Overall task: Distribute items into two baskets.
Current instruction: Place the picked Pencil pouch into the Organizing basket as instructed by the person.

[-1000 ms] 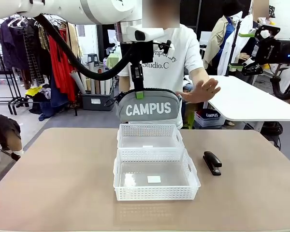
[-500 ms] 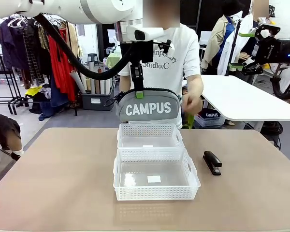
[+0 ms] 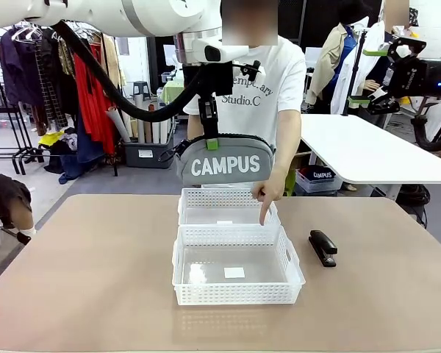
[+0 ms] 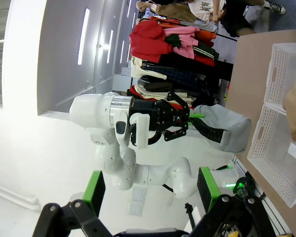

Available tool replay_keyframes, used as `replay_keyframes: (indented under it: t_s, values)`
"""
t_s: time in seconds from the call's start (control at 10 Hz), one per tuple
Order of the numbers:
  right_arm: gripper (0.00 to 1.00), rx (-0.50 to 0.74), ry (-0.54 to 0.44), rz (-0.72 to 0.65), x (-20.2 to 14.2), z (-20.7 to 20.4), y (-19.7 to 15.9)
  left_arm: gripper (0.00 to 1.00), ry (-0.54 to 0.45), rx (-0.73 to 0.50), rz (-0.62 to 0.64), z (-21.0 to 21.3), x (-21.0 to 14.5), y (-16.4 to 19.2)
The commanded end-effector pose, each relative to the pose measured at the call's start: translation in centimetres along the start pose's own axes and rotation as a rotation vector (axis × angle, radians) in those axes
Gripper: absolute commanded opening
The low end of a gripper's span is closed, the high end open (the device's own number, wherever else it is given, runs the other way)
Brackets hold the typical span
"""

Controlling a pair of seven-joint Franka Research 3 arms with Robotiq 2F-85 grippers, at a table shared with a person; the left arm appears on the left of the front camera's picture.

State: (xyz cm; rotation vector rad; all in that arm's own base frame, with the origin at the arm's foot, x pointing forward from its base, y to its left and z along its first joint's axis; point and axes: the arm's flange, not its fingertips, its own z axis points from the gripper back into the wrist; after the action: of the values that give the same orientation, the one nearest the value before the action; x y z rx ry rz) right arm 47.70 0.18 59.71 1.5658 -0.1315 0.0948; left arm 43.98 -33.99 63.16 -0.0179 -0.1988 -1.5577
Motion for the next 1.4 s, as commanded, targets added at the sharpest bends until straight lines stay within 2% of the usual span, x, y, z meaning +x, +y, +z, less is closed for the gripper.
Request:
replay_keyframes:
  t_s: [0.0, 0.7, 0.9, 1.3]
  values:
    - [1.00, 0.002, -0.001, 0.005, 0.0, 0.0, 0.2, 0.00, -0.002, 0.005, -0.002, 0.2, 0.0, -0.1]
    - [1.00, 0.002, -0.001, 0.005, 0.0, 0.0, 0.2, 0.00, 0.000, 0.000, 0.000, 0.0, 0.0, 0.0]
    - [1.00, 0.002, -0.001, 0.005, 0.0, 0.0, 0.2, 0.00, -0.051, -0.049, -0.023, -0.7, 0.2, -1.2]
    - [1.00, 0.002, -0.001, 0.005, 0.0, 0.0, 0.2, 0.00, -0.048, -0.101, -0.020, -3.3, 0.5, -3.6]
